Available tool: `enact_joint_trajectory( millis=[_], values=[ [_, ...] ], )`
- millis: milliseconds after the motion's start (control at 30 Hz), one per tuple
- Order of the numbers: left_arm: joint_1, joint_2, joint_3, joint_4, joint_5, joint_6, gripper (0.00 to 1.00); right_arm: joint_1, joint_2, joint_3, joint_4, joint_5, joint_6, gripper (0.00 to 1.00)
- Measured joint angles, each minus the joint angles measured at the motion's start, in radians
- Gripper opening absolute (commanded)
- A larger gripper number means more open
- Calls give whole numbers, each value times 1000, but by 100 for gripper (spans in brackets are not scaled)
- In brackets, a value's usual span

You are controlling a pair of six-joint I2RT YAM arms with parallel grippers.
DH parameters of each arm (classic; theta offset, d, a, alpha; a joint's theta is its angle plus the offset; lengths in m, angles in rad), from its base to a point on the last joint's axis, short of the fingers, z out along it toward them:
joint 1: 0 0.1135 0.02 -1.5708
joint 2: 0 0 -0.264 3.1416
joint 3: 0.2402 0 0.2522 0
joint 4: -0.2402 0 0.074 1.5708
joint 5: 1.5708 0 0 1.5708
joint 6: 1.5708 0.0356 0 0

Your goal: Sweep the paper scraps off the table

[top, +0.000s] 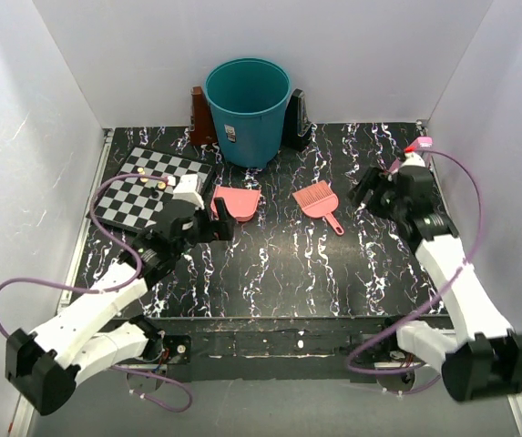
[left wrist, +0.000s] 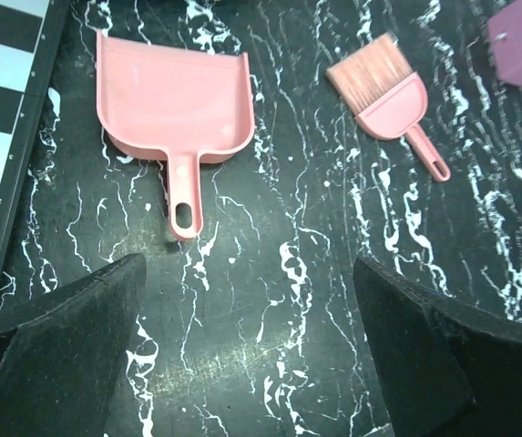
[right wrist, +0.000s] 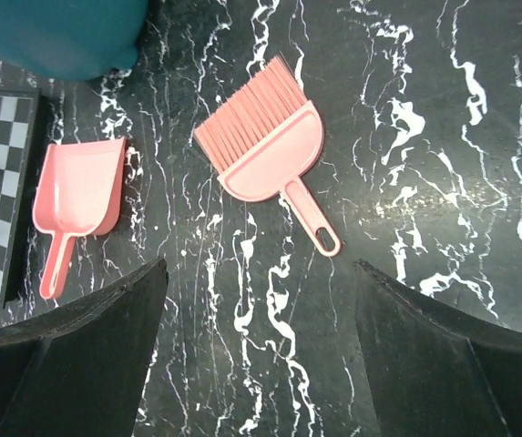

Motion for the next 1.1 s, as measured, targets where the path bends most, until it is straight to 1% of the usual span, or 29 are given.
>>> enact_joint_trajectory(
  millis=[133, 200, 267, 333, 500, 700, 967, 1100],
  values=[
    [-1, -122, -47, 19, -7, -3, 98, 0, -254, -171, 50, 7, -19, 88],
    [-2, -174, -85, 29, -13, -11, 98, 0, -362, -261, 69, -5, -20, 88],
    [-2, -220, -126, 34, -19, -23, 98, 0, -505, -375, 97, -25, -20, 88],
    [-3, -268, -167, 34, -25, -37, 98, 0, -631, -456, 103, -35, -18, 89],
    [-6, -389, -252, 35, -43, -70, 98, 0, -851, -546, 92, -36, -10, 88],
    [-6, -483, -314, 42, -37, -89, 98, 0, -955, -549, 43, -21, 9, 87],
    [-6, -653, -391, 31, -55, -103, 98, 0, -992, -553, -18, 16, 45, 87],
    [-6, -682, -393, 26, -72, -104, 98, 0, -992, -553, -27, 24, 47, 87]
  ],
)
